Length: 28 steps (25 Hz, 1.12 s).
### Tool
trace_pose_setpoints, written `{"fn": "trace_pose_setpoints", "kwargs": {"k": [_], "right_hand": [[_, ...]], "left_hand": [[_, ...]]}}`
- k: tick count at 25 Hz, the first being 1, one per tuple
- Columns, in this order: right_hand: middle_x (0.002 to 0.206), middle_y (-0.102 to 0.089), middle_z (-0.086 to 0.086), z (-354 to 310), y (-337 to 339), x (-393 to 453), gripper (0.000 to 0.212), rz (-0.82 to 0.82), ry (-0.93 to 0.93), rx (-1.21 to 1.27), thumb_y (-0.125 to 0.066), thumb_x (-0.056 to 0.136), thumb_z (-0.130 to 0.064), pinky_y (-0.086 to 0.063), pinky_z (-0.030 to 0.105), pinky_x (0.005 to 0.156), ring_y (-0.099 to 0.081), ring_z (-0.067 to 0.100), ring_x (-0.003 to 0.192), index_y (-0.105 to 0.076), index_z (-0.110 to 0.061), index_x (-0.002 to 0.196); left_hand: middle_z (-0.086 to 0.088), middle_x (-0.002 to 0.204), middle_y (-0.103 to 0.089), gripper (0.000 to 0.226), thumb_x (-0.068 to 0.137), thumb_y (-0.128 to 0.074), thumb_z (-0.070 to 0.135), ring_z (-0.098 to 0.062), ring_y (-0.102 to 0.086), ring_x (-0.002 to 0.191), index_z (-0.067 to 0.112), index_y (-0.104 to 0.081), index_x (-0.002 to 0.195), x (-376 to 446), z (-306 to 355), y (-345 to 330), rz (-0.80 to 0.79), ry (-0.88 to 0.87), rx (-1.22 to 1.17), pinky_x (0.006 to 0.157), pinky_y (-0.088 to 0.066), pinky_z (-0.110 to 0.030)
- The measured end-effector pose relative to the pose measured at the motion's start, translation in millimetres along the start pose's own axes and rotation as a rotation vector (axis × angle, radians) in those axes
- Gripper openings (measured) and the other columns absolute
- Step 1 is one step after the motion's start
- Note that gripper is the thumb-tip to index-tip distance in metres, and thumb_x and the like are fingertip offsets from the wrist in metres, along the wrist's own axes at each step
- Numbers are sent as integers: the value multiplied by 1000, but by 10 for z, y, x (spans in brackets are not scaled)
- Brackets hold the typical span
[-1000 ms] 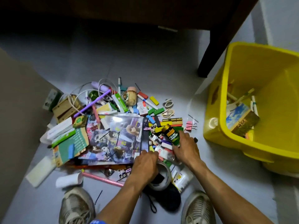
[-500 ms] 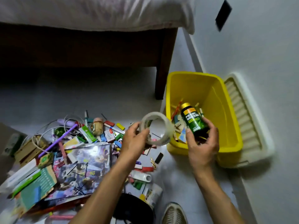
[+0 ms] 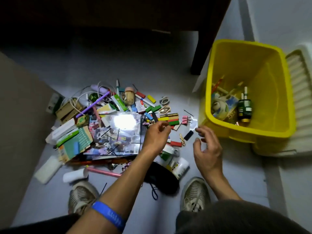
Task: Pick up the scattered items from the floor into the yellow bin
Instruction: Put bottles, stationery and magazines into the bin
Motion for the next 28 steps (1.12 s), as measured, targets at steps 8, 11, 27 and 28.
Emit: {"fn": "trace_pose_setpoints", "kwargs": {"k": [8,11,27,28], "right_hand": [[152,-36,-3,672,-1106,-1008,67,-1054,127,-582,-58,80,-14,-31,37,103,-31,27,136,-40,-36,141],[128,-55,-3,725,-1070,-927,46,-916,106,-572,-58,85,-38,-35,33,86,-49,24,113,-50,-30,129],[149,-44,17,104,1025,1023,55,242,-341,134,-60,95,-17,-39,37,109,-44,32,136,-41,-6,145],[153,-38,17,79,945,1020,52,167,-312,78,-58,95,-12,-32,34,113,-37,30,141,-44,-4,144]], "left_hand": [[-9,131,-45,52,87,-52,7,-32,-40,123,21,-41,136,-313,-1396,-191,-377,-411,1222,95,-38,-43],[-7,114,-59,31,88,-53,8,-29,-50,114,19,-57,116,-230,-1412,-111,-288,-375,1144,83,-41,-37],[-1,107,-66,23,96,-51,34,-32,-70,92,24,-57,116,34,1608,-842,-230,-152,-155,71,-58,-39],[3,109,-64,26,96,-51,36,-29,-68,97,30,-55,121,31,1488,-815,-217,-128,-127,79,-59,-42]]}}
Point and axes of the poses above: each hand's wrist, its own x-axis towards the middle knuckle, its own y-axis out of the back of the hand, z = x × y, the point moved 7 cm from there along x, towards the middle knuckle
